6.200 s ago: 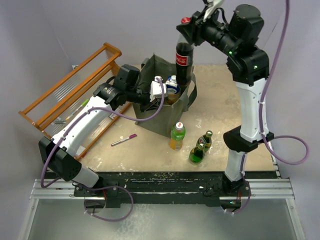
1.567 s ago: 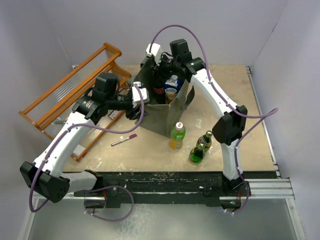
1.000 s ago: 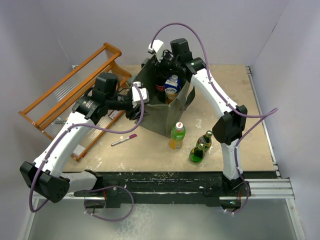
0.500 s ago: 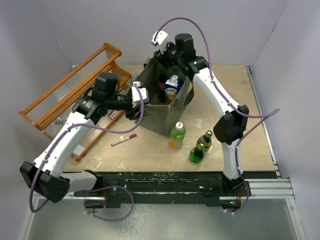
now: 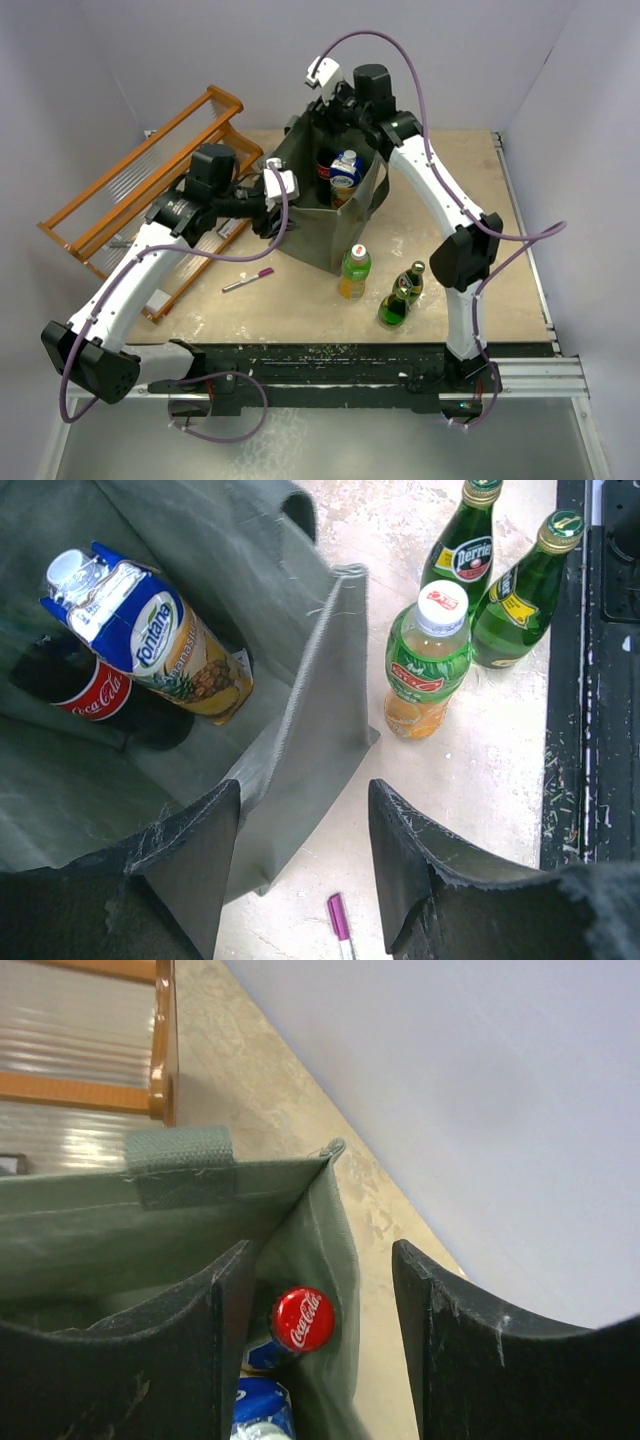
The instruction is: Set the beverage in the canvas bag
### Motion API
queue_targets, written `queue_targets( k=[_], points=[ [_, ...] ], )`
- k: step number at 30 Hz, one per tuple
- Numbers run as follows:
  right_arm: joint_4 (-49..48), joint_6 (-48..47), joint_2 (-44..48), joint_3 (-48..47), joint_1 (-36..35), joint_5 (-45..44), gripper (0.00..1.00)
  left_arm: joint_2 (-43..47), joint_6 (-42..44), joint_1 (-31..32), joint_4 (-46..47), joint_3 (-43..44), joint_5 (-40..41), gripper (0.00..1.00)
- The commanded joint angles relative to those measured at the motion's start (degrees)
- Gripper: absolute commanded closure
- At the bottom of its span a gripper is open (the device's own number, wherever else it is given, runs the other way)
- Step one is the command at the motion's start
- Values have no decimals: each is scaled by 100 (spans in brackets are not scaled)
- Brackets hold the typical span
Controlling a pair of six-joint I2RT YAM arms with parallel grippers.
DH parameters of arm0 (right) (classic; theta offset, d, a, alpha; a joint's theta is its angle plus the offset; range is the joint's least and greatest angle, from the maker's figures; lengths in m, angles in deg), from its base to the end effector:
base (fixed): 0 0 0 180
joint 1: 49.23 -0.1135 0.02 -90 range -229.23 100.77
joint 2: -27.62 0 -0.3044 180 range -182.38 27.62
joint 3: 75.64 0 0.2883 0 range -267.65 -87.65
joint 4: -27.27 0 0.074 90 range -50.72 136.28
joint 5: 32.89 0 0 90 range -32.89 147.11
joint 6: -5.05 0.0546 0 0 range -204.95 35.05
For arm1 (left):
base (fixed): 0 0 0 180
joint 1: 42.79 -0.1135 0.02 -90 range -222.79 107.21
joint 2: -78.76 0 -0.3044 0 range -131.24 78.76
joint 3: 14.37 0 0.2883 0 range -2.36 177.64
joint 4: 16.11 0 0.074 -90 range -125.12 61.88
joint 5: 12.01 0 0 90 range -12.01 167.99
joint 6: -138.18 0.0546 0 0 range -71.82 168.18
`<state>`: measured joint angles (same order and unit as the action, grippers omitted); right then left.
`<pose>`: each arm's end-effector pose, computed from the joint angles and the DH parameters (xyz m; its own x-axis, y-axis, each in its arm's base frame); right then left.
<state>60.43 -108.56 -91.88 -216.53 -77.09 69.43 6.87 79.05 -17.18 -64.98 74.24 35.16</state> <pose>0.4923 0.2734 0.4576 0.0916 -0.3942 -0.9145 -0.6598 0.6638 -0.3522 0.2527 -0.1623 0.4251 0.0171 0.4091 -0.9123 0.9638 0.2361 0.1239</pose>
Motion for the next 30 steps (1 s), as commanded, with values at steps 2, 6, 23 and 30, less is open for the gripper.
queue_targets(
  k=[2, 6, 23, 30],
  points=[
    [-155, 387, 974, -100, 17, 384, 40, -107, -287, -47, 192, 228, 189, 42],
    [-43, 542, 1424, 96, 17, 441, 34, -118, -306, -45, 217, 401, 243, 42],
    [-909, 753, 4686, 4300, 652, 515, 23, -128, -320, 160, -409, 1470, 299, 22],
    [-869, 901, 5777, 5527, 1947, 1543, 23, -368, 17, 1100, -1081, 1697, 551, 21]
  ],
)
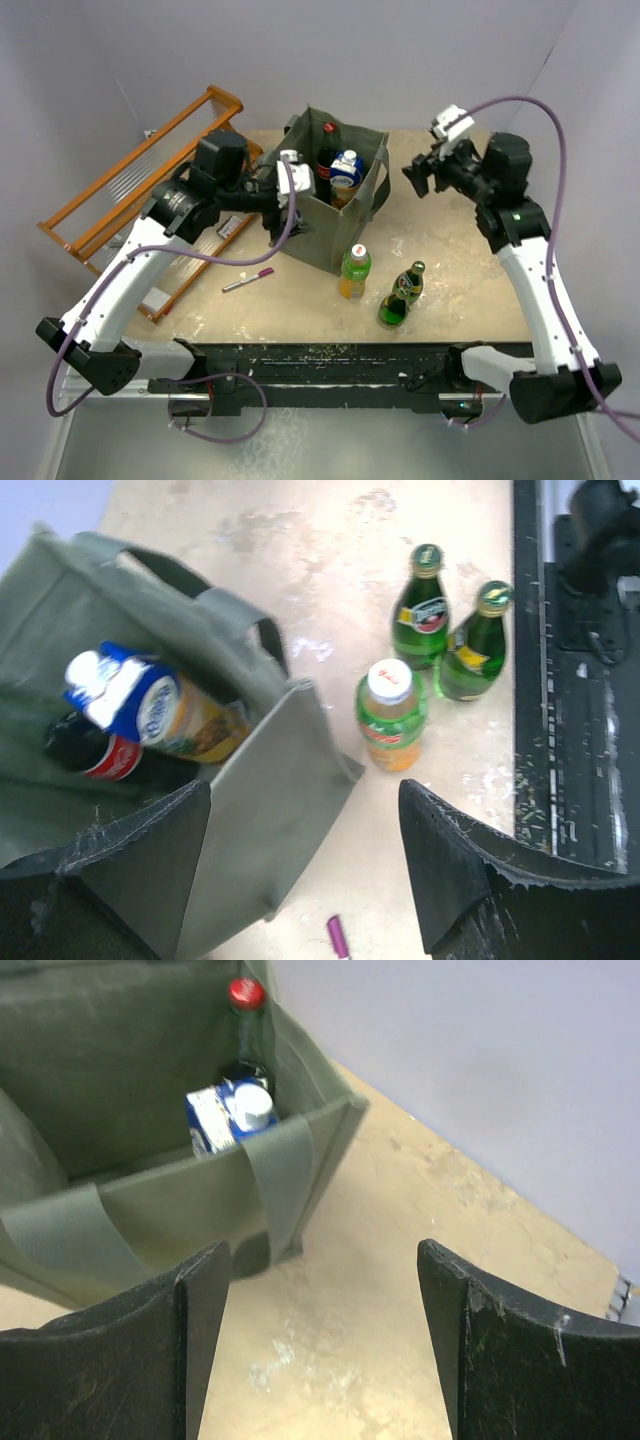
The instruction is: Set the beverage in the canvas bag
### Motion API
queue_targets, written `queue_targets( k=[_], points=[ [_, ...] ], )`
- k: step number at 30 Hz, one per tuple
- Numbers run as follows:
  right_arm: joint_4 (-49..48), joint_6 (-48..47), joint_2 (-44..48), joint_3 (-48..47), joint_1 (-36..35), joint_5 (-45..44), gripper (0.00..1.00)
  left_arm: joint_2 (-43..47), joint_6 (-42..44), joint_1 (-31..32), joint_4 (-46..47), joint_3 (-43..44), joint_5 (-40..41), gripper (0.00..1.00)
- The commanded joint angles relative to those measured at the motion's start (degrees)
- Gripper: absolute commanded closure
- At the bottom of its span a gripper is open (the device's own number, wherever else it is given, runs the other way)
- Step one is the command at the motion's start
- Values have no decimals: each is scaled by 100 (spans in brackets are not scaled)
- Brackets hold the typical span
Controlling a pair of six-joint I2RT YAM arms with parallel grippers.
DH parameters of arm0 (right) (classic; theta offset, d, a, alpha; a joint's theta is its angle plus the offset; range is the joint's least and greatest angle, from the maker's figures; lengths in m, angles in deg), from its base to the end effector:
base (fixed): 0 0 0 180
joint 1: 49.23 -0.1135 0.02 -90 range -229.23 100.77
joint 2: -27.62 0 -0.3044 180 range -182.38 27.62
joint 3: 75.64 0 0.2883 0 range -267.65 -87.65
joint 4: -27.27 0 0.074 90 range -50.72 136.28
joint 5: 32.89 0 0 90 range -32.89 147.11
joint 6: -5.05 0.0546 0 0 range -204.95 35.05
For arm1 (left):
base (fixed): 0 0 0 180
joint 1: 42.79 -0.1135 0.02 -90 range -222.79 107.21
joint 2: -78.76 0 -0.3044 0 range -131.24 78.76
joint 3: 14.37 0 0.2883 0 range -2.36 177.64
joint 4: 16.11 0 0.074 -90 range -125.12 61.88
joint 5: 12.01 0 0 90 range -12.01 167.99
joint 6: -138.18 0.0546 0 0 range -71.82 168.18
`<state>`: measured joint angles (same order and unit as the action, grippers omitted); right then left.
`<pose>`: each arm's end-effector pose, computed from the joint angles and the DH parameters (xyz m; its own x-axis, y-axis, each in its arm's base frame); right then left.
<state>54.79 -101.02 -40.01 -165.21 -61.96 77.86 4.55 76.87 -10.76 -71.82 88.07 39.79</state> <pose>0.2845 0.0841 0.4906 0.0611 -0.2516 -0.9659 -0.5548 0.7959 -0.2424 0.2321 -0.1850 0.4888 0.0802 0.3948 -0.9152 0.9614 0.2117 0.1756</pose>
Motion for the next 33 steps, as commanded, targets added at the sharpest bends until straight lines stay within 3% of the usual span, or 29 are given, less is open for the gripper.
queue_targets(
  k=[1, 9, 13, 22, 33],
  points=[
    [-275, 129, 712, 538, 578, 823, 23, -183, 313, 602, -466, 355, 99, 21],
    [-815, 393, 1424, 1904, 1718, 2147, 23, -879, 996, 1815, -1086, 826, 711, 22],
    [-900, 356, 1307, 2218, 1930, 2254, 24, -1286, 1125, 2111, -1162, 1006, 765, 22],
    [-1010, 373, 1540, 2475, 2157, 2389, 24, -2164, 941, 2338, -1126, 1234, 1339, 19],
    [-971, 373, 1618, 2509, 2211, 2526, 24, -2638, 663, 2351, -961, 1196, 1833, 16]
  ],
)
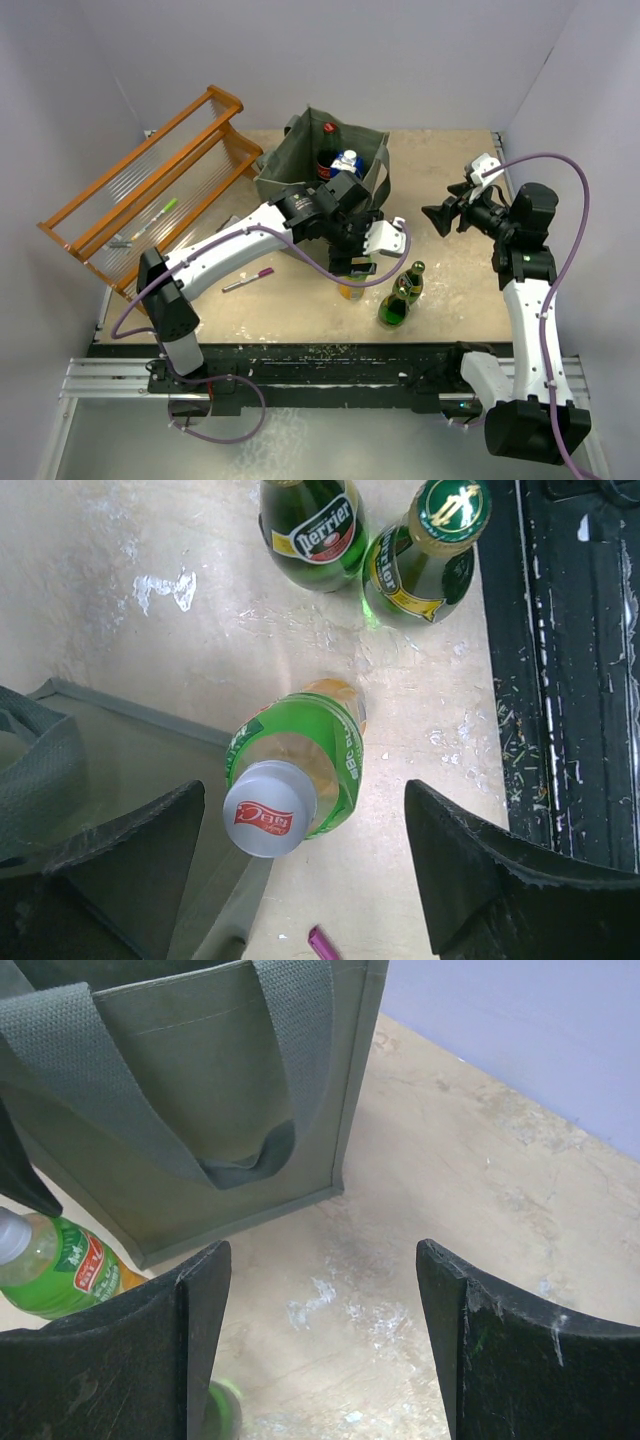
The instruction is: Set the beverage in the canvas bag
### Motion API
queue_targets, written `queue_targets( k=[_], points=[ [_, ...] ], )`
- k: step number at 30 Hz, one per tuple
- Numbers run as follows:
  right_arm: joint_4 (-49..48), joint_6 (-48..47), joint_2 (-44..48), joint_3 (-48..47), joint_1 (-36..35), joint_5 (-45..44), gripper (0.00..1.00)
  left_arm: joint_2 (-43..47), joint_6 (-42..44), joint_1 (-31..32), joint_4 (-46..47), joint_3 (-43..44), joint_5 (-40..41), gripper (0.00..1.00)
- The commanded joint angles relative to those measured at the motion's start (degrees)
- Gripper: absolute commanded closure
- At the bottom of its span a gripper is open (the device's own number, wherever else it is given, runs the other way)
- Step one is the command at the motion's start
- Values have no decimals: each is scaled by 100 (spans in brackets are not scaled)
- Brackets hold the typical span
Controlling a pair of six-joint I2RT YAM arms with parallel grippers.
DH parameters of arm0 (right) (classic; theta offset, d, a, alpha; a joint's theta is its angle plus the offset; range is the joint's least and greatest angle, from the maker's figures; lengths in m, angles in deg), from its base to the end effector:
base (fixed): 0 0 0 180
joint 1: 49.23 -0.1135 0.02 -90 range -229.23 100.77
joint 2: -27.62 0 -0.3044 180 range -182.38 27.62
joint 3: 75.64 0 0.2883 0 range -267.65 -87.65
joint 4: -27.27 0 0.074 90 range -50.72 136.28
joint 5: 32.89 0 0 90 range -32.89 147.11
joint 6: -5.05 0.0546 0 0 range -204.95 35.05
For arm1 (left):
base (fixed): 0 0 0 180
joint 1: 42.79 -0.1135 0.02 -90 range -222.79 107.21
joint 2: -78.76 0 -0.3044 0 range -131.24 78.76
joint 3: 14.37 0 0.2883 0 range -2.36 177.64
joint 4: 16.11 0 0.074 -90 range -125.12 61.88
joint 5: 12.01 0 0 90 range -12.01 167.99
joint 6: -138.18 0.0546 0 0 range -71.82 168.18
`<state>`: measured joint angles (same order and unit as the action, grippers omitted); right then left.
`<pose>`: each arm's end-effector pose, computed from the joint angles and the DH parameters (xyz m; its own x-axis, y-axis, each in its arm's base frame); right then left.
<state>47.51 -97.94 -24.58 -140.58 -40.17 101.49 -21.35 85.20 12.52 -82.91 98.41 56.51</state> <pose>0.2299 0.0020 0.4028 0.0030 -0.1632 -0.9866 -0.5866 0.7988 -0.1339 0.2271 -0.3632 0.3753 0.1660 0.7446 -0.6465 0.9861 -0.1192 0.1159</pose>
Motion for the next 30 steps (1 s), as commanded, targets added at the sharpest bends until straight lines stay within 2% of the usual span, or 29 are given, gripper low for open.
queue_targets(
  k=[1, 9, 18, 26, 30],
  points=[
    [-243, 61, 77, 46, 34, 159, 24, -51, -198, 23, 157, 127, 144, 18],
    [-232, 49, 61, 63, 43, 134, 24, -5, -271, 20, 183, -78, -106, 41],
    [-234, 35, 53, 90, 82, 88, 24, 36, -398, 21, 403, -269, -227, 51],
    [-264, -7, 60, 115, 101, 35, 24, 119, -457, 17, 361, -203, -340, 73],
    [-280, -28, 61, 125, 104, 2, 23, 273, -467, 24, 249, -113, -533, 93]
  ],
)
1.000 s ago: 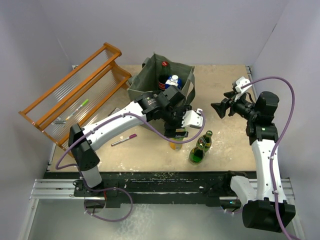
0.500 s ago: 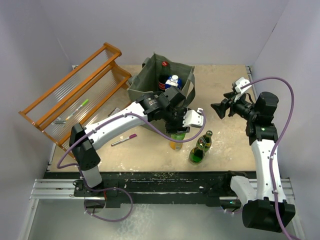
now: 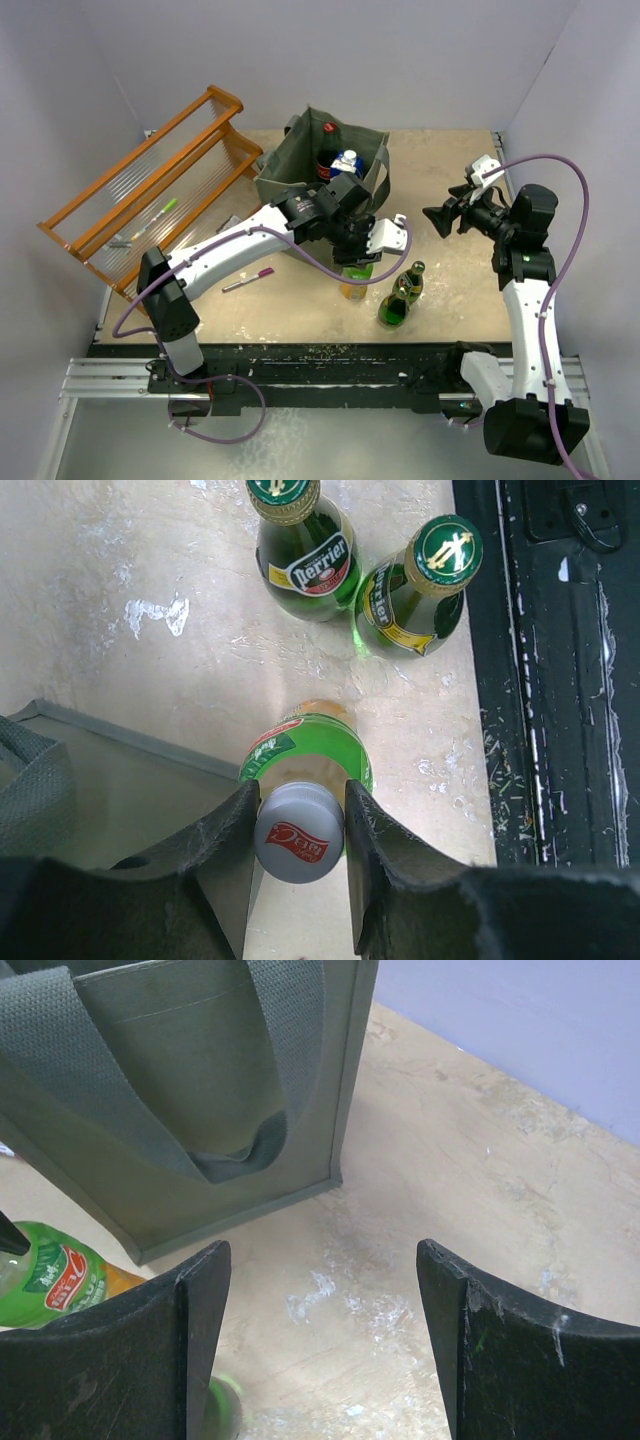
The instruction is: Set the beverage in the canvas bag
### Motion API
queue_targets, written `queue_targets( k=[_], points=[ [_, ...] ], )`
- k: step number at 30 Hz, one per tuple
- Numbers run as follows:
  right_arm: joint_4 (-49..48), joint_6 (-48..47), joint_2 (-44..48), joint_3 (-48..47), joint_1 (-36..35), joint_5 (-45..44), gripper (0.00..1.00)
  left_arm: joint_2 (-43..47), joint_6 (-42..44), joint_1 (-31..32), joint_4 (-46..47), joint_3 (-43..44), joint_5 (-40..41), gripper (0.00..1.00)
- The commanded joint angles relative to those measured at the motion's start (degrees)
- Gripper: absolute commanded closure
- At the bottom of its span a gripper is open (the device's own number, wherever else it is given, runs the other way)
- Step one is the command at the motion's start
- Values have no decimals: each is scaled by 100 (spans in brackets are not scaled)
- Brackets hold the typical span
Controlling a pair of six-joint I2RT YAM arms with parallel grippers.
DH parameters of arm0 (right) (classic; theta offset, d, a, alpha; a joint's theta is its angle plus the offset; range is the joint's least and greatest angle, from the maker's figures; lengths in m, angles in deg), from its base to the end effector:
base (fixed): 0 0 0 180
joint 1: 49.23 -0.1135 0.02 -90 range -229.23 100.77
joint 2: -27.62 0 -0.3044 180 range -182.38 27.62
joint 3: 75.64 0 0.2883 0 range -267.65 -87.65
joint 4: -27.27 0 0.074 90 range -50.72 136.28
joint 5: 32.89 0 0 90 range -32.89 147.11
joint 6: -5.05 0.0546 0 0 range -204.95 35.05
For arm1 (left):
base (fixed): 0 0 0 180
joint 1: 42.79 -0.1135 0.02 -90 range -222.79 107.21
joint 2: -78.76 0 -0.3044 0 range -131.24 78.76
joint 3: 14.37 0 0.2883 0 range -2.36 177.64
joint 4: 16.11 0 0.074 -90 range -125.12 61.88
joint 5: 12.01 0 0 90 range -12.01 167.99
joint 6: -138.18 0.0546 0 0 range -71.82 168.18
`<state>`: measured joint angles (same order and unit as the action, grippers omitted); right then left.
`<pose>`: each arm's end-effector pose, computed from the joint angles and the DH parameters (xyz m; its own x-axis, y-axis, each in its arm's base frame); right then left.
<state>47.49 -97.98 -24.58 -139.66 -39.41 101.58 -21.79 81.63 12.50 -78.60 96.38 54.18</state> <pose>0.2306 -0.0011 0.3966 -0.0137 -0.1609 -0.9869 -0.5792 0.8058 -0.1233 0.2297 -0.3704 0.3657 0.1162 0.7179 -0.6864 0.9931 -0.0932 0.0707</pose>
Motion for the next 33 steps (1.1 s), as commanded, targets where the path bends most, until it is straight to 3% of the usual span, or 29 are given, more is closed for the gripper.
queue_targets(
  k=[1, 21, 33],
  points=[
    [-284, -26, 61, 33, 28, -8, 23, 363, -122, 23, -204, 131, -345, 98],
    [-359, -238, 53, 125, 99, 48, 23, 1309, -115, 26, -229, 1373, -499, 100],
    [-370, -371, 48, 191, 106, 54, 22, 1187, -1294, 22, 866, 3189, 65, 100]
  ],
)
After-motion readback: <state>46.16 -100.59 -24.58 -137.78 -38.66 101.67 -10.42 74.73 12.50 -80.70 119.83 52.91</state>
